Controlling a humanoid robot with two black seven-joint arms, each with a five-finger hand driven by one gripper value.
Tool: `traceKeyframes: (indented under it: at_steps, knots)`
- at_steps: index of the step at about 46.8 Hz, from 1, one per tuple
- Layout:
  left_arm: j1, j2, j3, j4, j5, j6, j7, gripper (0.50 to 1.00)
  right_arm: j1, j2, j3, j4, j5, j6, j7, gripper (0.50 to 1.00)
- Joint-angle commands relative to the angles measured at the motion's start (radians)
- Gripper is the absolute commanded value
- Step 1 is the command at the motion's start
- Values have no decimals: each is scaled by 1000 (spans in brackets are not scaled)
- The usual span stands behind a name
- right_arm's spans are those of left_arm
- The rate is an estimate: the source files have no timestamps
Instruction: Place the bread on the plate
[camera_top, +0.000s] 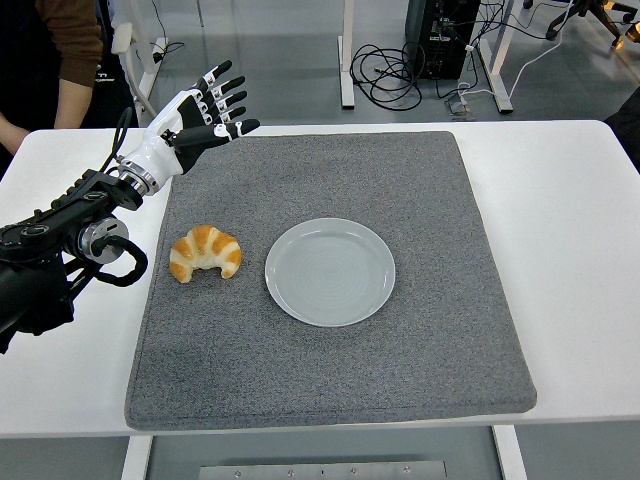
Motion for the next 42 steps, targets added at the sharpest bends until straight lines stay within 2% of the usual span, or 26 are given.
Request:
traceKeyframes:
  at_steps: [1,42]
  knots:
    - [4,1,0,0,0,0,-2,968,0,0,0,0,1,0,0,1000]
    - [9,-2,0,0,-8,0,-2,969,0,0,0,0,1,0,0,1000]
